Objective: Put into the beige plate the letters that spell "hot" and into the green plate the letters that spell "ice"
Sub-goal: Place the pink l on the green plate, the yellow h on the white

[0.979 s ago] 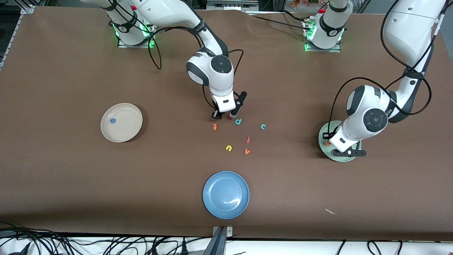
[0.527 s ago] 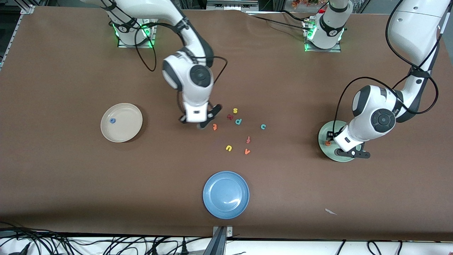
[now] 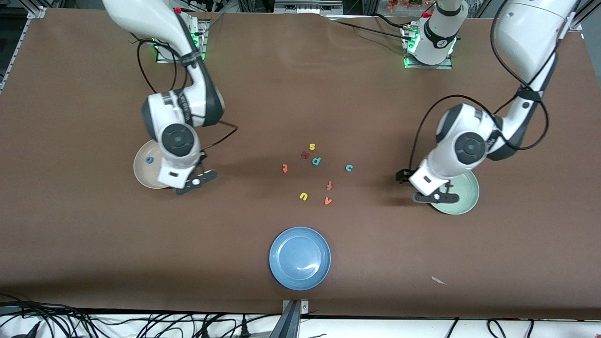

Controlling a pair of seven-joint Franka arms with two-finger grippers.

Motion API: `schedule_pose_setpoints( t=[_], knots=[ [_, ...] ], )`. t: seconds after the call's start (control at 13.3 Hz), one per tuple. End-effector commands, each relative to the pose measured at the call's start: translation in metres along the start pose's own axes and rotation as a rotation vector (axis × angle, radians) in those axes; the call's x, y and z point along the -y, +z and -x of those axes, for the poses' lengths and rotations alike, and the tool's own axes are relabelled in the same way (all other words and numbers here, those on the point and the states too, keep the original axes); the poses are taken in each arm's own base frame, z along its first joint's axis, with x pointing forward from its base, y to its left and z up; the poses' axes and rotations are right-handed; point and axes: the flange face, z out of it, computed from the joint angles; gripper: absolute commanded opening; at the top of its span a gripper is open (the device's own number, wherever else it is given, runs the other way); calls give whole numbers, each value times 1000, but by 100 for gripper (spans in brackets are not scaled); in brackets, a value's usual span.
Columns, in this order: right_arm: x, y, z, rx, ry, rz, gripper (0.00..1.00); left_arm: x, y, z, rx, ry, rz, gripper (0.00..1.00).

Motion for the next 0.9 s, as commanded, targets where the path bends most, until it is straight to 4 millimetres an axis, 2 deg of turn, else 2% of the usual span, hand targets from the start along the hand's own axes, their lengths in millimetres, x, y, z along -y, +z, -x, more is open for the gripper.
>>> schedule_pose_setpoints(
  t=[0.0, 0.08, 0.15, 0.23, 0.38, 0.45, 0.53, 0.68, 0.83],
  knots=[
    [-50, 62, 26, 9, 22, -93, 17, -41, 5, 16, 19, -25, -6, 100],
    [-55, 78, 28, 14, 17, -125, 17, -60, 6, 23, 19, -39, -9, 100],
    [-56, 86, 29, 18, 27, -156, 19, -84, 11, 33, 19, -58, -11, 100],
    [-54, 87, 30, 21, 26, -160, 31, -104, 20, 39, 22, -86, -12, 100],
    [-52, 80, 30, 18, 19, -166, 71, -131, 37, 48, 10, -120, 16, 100],
    [-46, 68, 31, 24, 2, -182, 72, -143, 44, 52, 6, -125, 29, 100],
    [-24, 48, 29, 22, -36, -206, 75, -153, 54, 57, 6, -121, 40, 100],
    [22, 10, 20, -21, -117, -227, 75, -169, 70, 65, 0, -128, 38, 100],
    [53, -23, 9, -73, -129, -230, 75, -177, 80, 62, -16, -145, 23, 99]
  ],
)
